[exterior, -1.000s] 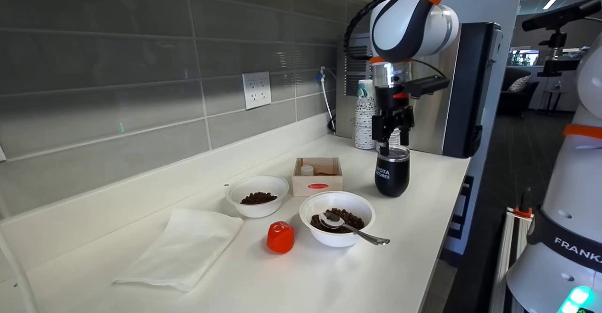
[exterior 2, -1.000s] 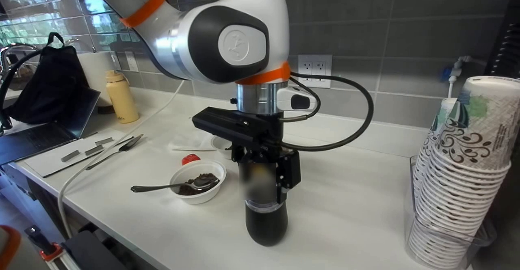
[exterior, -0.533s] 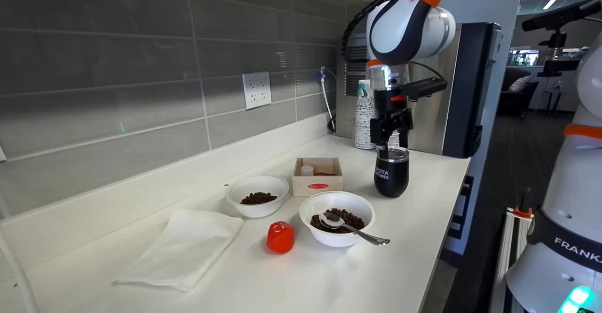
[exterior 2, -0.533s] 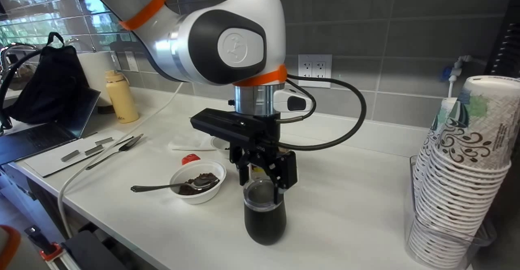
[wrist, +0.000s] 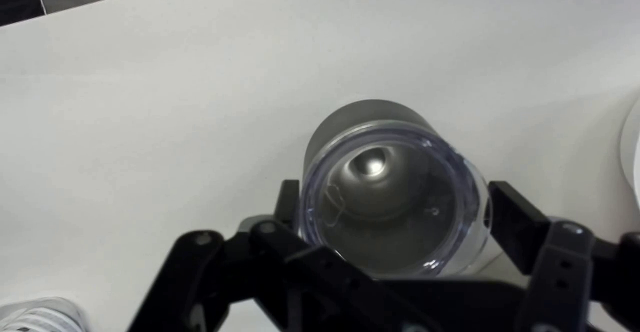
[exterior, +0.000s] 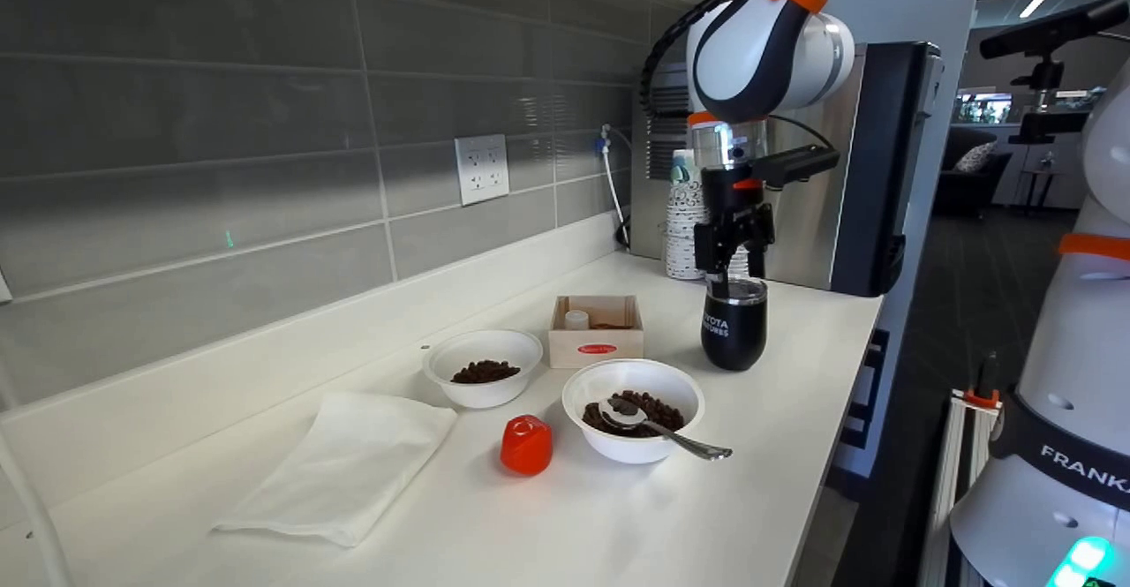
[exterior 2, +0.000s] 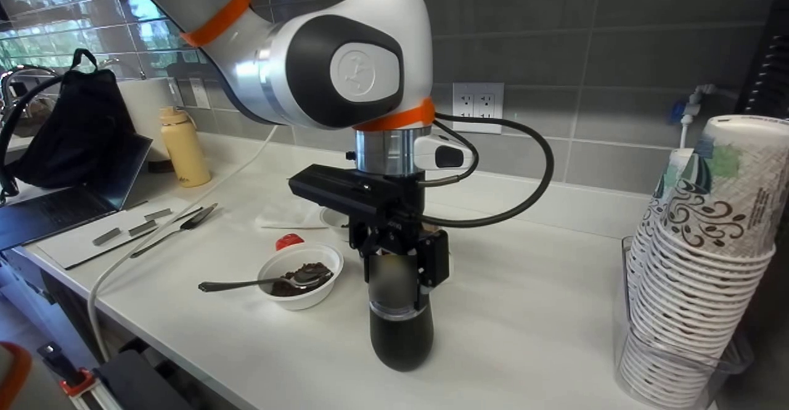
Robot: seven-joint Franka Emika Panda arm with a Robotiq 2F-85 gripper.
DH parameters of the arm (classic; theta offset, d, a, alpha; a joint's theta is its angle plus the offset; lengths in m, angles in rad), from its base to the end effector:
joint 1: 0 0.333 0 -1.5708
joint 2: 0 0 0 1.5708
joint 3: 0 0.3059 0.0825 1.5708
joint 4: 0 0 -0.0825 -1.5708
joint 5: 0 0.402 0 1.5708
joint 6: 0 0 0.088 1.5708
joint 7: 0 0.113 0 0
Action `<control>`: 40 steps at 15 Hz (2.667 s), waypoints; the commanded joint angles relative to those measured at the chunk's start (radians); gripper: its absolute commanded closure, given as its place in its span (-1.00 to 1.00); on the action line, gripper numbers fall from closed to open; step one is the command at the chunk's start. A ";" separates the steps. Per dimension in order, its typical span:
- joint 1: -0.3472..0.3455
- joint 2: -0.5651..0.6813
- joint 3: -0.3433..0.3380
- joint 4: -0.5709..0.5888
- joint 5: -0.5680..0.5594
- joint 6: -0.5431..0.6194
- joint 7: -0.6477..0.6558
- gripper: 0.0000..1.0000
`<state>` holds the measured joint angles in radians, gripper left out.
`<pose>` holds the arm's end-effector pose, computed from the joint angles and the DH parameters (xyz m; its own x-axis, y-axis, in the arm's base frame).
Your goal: Remove the lid from the black thermos.
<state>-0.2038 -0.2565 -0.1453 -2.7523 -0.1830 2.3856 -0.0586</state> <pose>0.3626 -0.1296 0.2555 0.9821 -0.1459 -0.1190 -0.1388 -0.9881 0.0661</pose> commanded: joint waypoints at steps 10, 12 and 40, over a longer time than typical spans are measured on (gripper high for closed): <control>-0.001 -0.120 -0.014 0.006 0.007 -0.022 -0.040 -0.33; -0.008 -0.130 -0.039 0.006 0.021 -0.012 -0.062 -0.33; -0.062 0.523 -0.155 0.327 0.404 0.212 0.073 -0.33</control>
<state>-0.2419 0.1786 -0.3291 -2.4899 0.2141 2.6198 -0.0262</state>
